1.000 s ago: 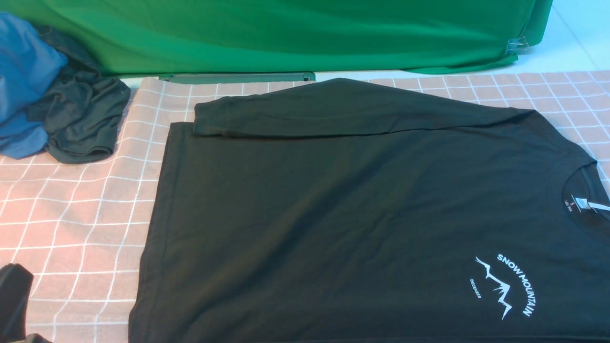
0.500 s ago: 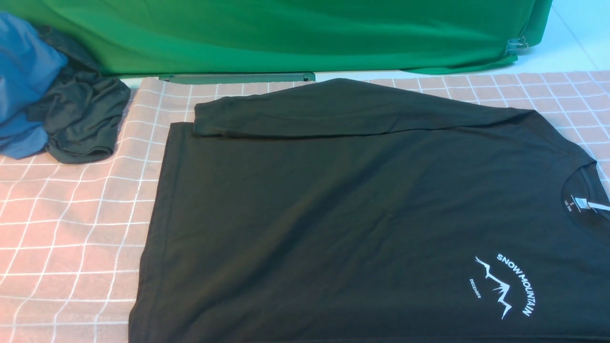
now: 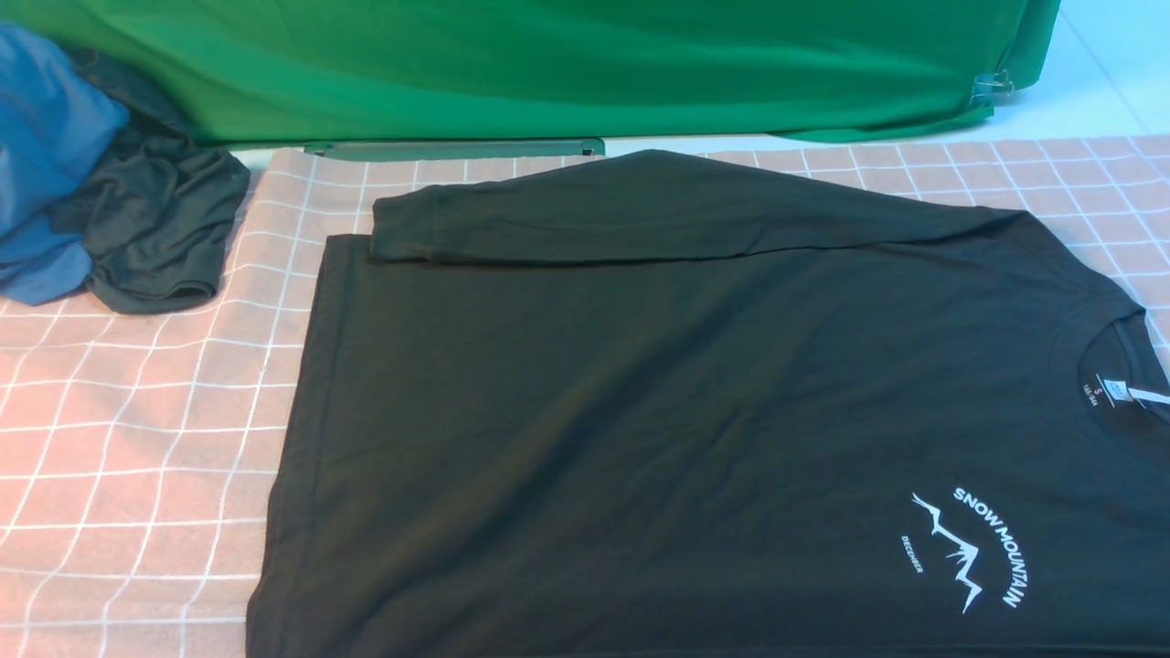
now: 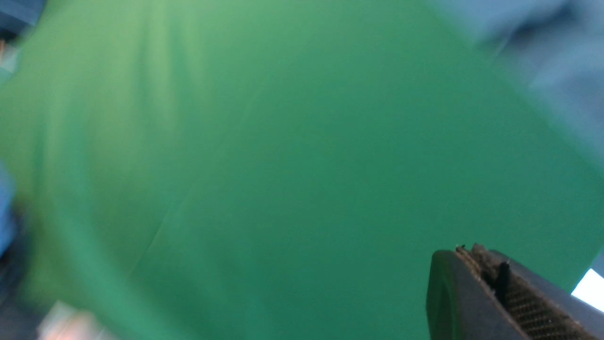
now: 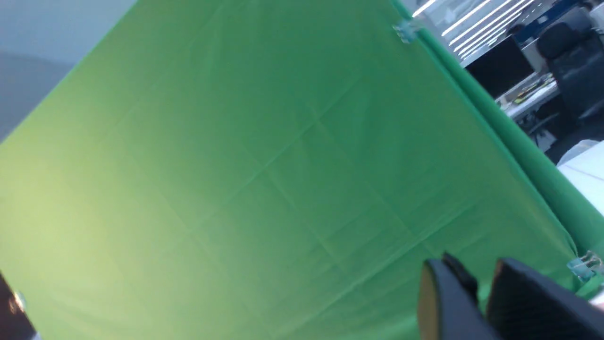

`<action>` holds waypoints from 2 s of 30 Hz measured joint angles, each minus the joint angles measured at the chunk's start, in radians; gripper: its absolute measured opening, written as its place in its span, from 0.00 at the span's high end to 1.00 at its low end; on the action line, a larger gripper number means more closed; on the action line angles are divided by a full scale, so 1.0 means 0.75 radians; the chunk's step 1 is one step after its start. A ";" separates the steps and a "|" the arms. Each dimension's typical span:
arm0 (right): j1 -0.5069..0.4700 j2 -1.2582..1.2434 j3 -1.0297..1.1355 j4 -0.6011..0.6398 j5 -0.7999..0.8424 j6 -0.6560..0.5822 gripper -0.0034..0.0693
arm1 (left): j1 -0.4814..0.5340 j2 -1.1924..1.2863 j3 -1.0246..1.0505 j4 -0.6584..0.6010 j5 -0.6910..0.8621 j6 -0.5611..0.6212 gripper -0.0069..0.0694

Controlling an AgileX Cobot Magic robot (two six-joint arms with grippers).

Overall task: Fold a long-sleeved shirt over a pink coffee tablecloth.
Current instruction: 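Grasp the left edge of the dark T-shirt lying flat on the table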

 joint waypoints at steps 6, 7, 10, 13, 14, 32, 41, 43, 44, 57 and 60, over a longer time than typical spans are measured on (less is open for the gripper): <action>0.018 0.425 -0.470 -0.038 0.657 -0.414 0.90 | 0.000 0.551 -0.454 -0.055 0.962 0.100 0.89; 0.021 0.495 -0.541 -0.038 0.753 -0.481 0.90 | 0.000 0.656 -0.496 -0.100 1.093 0.174 0.89; 0.030 0.761 -0.703 -0.038 1.075 -0.629 0.90 | -0.002 0.947 -0.533 -0.263 1.350 0.391 0.89; 0.030 0.932 -0.759 -0.020 1.221 -0.714 0.90 | -0.056 1.096 -0.494 -0.341 1.401 0.482 0.89; 0.030 0.976 -0.760 0.001 1.251 -0.744 0.90 | -0.103 1.126 -0.473 -0.342 1.399 0.488 0.89; 0.030 1.096 -0.676 0.330 1.132 -0.997 0.90 | -0.853 1.423 -0.269 0.169 1.190 -0.097 0.89; 0.030 1.096 -0.676 0.332 1.135 -1.001 0.89 | -0.853 1.520 -0.277 0.261 1.010 -0.103 0.60; 0.030 1.096 -0.676 0.332 1.136 -1.001 0.89 | -0.853 1.529 -0.277 0.296 0.987 -0.107 0.47; 0.030 1.096 -0.676 0.332 1.137 -1.001 0.89 | -0.853 1.534 -0.277 0.303 0.987 -0.115 0.42; 0.030 1.096 -0.675 0.332 1.145 -1.018 0.87 | -0.853 1.626 -0.277 0.296 0.931 -0.128 0.25; 0.030 1.096 -0.675 0.332 1.147 -1.019 0.86 | -0.853 1.629 -0.277 0.258 0.924 -0.125 0.35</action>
